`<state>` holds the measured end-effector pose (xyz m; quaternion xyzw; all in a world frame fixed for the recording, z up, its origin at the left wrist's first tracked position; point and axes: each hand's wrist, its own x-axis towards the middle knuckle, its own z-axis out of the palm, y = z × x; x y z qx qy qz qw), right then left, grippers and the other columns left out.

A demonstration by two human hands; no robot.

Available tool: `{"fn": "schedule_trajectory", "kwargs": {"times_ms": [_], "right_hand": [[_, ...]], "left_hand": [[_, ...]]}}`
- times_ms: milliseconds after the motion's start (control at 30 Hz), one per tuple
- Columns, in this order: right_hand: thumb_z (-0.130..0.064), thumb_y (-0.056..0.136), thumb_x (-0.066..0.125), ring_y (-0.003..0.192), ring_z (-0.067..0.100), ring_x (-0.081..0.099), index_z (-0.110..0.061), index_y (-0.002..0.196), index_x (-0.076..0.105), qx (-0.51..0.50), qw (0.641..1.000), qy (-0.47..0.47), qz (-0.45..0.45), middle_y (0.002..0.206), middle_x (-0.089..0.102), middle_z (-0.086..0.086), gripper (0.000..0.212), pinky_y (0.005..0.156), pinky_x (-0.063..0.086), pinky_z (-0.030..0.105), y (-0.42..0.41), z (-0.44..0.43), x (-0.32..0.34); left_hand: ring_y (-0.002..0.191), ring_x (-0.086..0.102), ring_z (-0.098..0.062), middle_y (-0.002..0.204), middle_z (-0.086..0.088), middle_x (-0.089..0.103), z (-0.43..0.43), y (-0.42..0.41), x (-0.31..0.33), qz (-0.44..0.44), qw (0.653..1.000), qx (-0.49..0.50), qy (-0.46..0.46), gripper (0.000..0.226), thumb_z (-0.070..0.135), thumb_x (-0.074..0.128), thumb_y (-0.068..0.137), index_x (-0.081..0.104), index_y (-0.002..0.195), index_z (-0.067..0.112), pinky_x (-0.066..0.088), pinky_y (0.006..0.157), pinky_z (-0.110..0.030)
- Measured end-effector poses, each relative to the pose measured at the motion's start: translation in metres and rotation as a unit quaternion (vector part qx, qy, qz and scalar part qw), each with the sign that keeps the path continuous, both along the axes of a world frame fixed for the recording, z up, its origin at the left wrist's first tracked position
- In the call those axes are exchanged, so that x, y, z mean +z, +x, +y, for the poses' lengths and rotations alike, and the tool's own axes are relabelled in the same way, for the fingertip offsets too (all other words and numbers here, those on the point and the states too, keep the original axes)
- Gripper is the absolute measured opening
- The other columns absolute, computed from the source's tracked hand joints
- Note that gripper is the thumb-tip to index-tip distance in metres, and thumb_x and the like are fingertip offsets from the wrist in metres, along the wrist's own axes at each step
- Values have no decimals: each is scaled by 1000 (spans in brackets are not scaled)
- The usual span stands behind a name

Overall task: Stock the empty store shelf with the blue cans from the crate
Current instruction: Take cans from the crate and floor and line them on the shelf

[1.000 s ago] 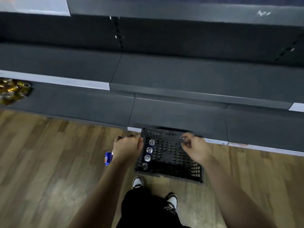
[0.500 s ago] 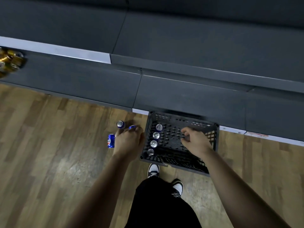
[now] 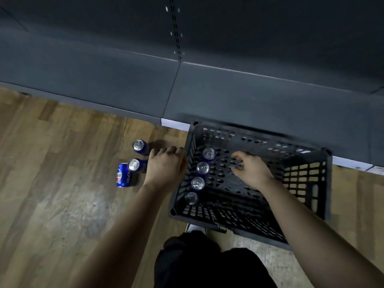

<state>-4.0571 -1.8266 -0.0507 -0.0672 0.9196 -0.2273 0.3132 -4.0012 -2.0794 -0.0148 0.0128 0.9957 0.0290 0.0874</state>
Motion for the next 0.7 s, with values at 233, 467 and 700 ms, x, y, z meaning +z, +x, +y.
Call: {"fn": "schedule_trajectory", "kwargs": {"times_ms": [233, 467, 700], "right_hand": [[-31, 89, 66, 109, 19, 61, -24, 134, 52, -13, 999, -49, 17, 131, 60, 2, 48, 91, 49, 31, -14, -8, -100], [-33, 85, 73, 107, 13, 58, -22, 136, 52, -76, 984, -160, 5, 130, 58, -1, 57, 91, 45, 26, -27, -27, -161], [-37, 82, 75, 123, 17, 52, -25, 139, 48, -71, 982, -175, 21, 140, 51, -3, 64, 100, 40, 27, -37, -32, -206]], "left_hand": [[85, 61, -32, 96, -7, 66, -12, 2, -91, 53, 998, 38, 24, 32, 35, 35, 91, 60, 100, 17, 44, 80, -42], [90, 61, -30, 101, -3, 66, -47, -1, -141, 96, 992, 77, 33, 31, 33, 38, 93, 62, 107, 20, 39, 84, -41], [94, 60, -25, 103, 2, 65, -58, 7, -165, 88, 992, 82, 24, 45, 43, 22, 92, 59, 111, 25, 38, 85, -40]]}}
